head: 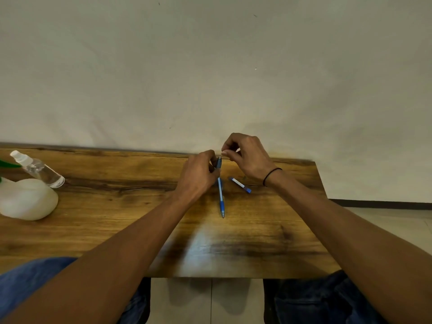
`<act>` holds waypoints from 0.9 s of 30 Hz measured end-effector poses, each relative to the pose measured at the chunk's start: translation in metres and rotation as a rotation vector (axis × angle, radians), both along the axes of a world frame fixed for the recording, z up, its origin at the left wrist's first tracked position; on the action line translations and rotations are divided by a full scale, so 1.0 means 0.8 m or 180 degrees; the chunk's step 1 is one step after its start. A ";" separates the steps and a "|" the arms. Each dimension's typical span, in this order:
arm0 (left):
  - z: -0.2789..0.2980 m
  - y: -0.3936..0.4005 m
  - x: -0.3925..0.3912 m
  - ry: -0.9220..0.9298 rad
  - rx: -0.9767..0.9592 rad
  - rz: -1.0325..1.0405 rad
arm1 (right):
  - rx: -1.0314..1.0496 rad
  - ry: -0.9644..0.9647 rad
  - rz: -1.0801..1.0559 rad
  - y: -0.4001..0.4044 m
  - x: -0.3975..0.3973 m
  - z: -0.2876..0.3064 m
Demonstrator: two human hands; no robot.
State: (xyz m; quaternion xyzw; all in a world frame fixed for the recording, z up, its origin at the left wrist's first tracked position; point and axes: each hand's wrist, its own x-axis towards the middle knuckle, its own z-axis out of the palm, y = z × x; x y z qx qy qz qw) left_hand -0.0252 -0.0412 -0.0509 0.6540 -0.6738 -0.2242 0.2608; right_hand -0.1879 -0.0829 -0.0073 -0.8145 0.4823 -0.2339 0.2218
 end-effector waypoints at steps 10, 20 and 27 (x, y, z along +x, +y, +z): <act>0.001 0.001 0.002 0.0037 -0.0013 -0.0033 | 0.0027 0.0192 0.0117 0.005 0.009 0.000; 0.001 0.002 -0.003 0.0067 0.0066 0.0021 | -0.0406 0.1658 0.0445 0.002 0.023 0.019; -0.009 0.007 0.009 0.0287 0.0176 -0.0050 | 0.0438 0.0699 0.0093 0.003 0.007 0.009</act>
